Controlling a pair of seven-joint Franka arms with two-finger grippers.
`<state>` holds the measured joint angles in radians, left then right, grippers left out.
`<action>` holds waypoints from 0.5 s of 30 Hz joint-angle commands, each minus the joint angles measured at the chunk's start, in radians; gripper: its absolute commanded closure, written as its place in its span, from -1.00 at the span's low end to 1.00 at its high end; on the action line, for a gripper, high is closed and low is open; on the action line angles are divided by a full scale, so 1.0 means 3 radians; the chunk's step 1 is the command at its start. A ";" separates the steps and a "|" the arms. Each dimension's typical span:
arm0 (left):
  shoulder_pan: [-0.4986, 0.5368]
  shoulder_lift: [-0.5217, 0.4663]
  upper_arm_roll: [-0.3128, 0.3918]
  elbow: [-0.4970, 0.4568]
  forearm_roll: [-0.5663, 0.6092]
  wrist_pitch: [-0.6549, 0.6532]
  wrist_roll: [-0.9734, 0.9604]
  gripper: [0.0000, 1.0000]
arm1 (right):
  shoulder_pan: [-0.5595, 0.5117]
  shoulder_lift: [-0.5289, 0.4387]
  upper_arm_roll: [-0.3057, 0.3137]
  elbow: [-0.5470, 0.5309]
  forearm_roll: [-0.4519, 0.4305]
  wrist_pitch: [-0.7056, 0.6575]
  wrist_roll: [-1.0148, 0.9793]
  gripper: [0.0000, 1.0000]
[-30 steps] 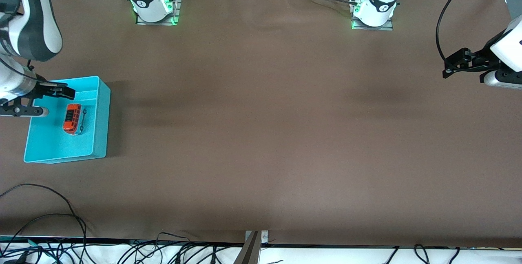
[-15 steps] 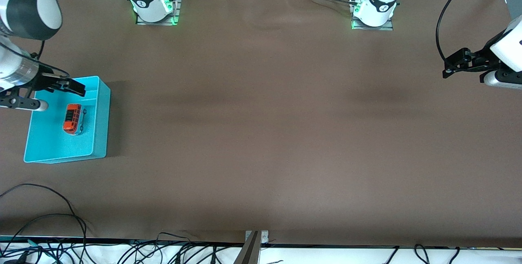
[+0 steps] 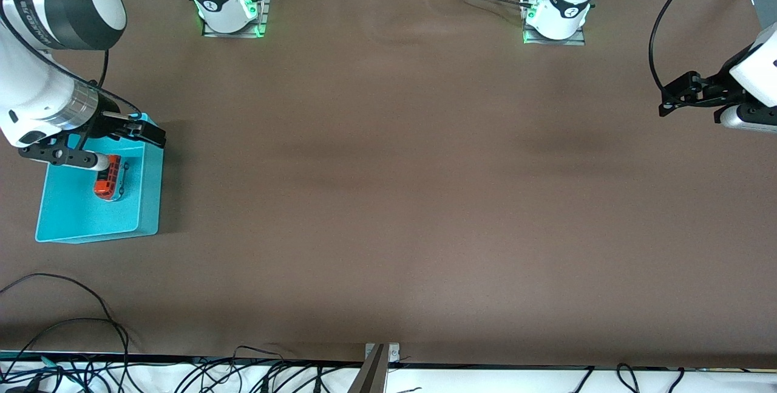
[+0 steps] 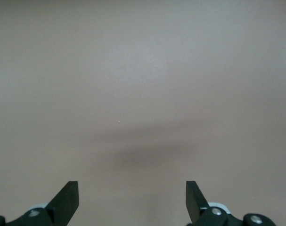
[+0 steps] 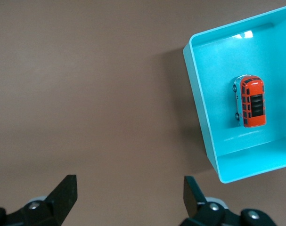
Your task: Wind up bus and store in blue box
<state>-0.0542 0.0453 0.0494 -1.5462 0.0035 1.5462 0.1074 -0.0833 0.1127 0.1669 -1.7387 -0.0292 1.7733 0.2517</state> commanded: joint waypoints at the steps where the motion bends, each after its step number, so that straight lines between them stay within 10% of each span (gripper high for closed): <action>1: -0.0009 0.0023 0.0004 0.0076 0.0045 -0.0061 -0.0016 -1.00 | 0.0058 0.0217 -0.0030 0.0549 0.0077 -0.0429 0.0035 -1.00; 15: -0.0009 0.0018 0.0004 0.0076 0.0040 -0.0061 -0.0016 -1.00 | 0.0063 0.0315 -0.0147 0.0974 0.0077 -0.0905 -0.0261 -1.00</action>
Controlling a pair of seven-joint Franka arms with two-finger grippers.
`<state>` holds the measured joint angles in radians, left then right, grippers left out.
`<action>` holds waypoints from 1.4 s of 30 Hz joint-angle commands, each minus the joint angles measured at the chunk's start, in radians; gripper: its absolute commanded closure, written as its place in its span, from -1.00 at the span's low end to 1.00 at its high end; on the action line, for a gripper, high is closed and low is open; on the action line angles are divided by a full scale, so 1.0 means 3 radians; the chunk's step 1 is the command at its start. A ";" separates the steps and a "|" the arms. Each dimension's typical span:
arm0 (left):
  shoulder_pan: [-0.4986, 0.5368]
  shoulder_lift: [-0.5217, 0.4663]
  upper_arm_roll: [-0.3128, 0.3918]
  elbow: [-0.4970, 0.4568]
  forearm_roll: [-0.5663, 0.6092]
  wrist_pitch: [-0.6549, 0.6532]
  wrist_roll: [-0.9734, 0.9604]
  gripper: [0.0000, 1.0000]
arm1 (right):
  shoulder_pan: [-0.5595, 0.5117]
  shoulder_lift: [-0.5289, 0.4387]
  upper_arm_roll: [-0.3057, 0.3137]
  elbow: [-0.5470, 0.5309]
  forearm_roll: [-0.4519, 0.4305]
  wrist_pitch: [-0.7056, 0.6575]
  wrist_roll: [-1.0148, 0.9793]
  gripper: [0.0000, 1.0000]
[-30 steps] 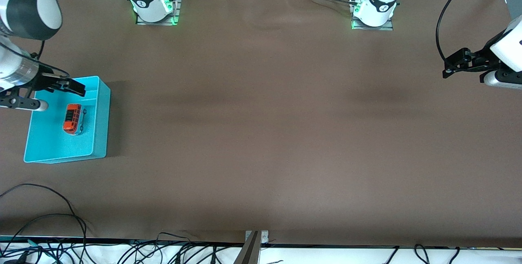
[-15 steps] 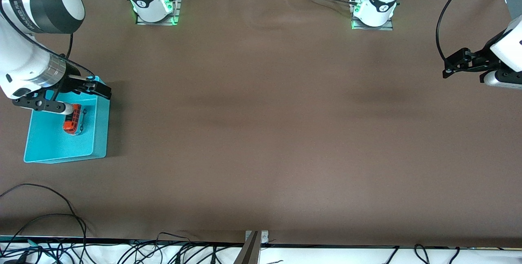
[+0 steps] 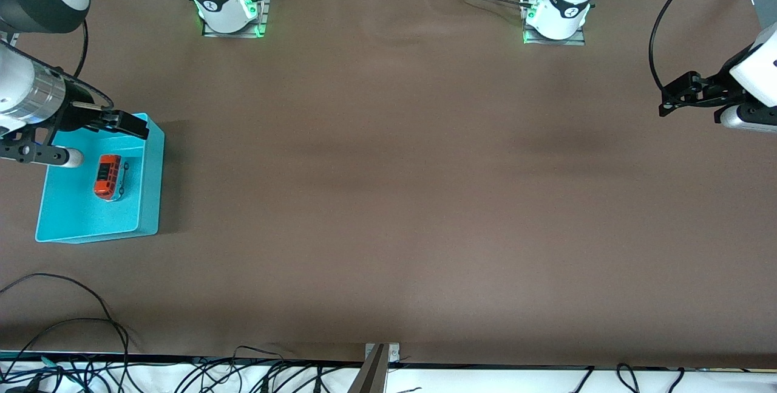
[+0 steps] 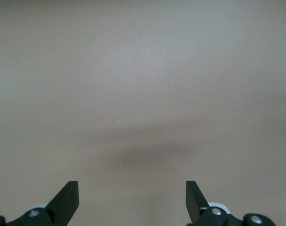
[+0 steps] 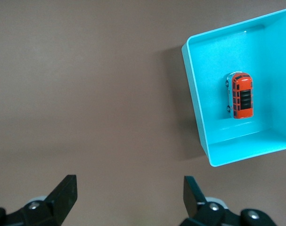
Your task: Wind up bus and store in blue box
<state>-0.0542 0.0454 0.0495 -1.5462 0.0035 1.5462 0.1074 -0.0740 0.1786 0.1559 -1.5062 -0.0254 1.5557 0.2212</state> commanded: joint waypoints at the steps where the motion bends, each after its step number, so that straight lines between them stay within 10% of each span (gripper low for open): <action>1: -0.0009 0.0018 0.0004 0.0076 0.0040 -0.0061 -0.0016 -1.00 | 0.0027 0.0095 -0.0111 0.0199 0.0064 -0.0185 -0.0164 -1.00; 42: -0.0009 0.0023 0.0009 0.0071 0.0045 -0.0061 -0.0016 -1.00 | -0.0045 0.0146 -0.0218 0.0485 0.0054 -0.0609 -0.0727 -1.00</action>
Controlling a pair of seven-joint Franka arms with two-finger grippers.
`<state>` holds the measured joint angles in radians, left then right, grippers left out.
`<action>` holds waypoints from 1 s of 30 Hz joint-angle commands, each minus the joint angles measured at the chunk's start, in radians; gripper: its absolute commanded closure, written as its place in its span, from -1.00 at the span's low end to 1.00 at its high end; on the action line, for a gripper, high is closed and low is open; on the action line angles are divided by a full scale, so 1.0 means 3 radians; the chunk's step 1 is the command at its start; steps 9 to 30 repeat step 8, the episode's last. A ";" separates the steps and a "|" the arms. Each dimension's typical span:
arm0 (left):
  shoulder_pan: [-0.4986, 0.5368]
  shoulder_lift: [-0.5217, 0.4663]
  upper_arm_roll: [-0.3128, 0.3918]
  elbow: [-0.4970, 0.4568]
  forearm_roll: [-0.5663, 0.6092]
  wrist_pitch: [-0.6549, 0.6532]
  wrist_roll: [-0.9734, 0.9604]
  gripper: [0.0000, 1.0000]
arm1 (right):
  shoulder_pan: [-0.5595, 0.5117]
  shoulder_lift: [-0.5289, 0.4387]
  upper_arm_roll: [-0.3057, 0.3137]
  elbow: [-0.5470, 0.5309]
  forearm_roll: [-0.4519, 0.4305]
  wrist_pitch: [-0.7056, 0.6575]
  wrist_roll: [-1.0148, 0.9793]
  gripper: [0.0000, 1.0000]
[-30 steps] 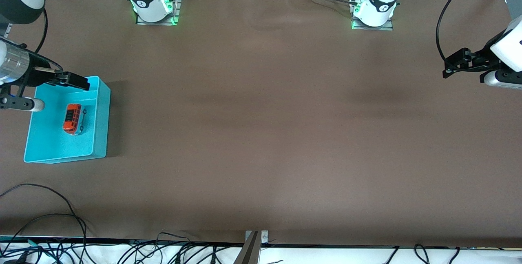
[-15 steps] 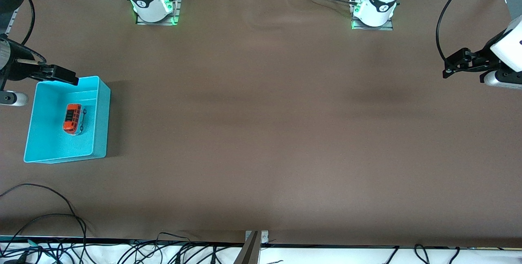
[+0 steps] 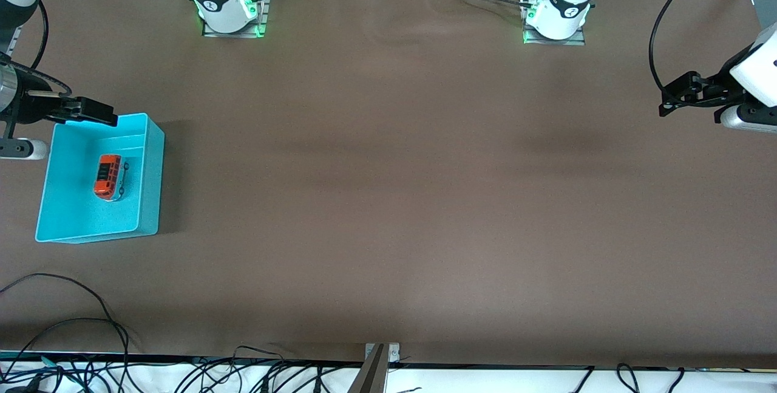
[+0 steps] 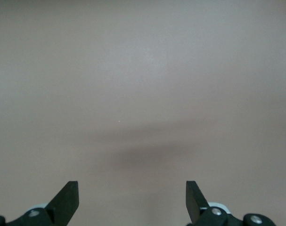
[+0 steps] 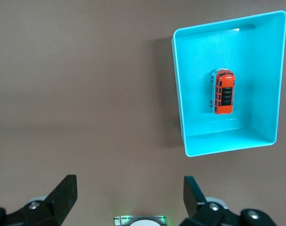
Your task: Wind up bus and store in blue box
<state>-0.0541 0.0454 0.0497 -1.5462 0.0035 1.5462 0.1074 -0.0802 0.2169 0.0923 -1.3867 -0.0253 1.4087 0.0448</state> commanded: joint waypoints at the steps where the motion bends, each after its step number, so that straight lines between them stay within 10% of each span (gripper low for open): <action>1: -0.0009 0.0023 0.0003 0.0071 0.0040 -0.0061 -0.0015 -1.00 | -0.0024 0.0018 -0.0006 0.0082 0.0054 -0.0124 -0.0144 -1.00; 30: -0.0009 0.0023 0.0003 0.0076 0.0040 -0.0061 -0.0015 -1.00 | -0.0024 0.0018 -0.0006 0.0082 0.0059 -0.0125 -0.0185 -1.00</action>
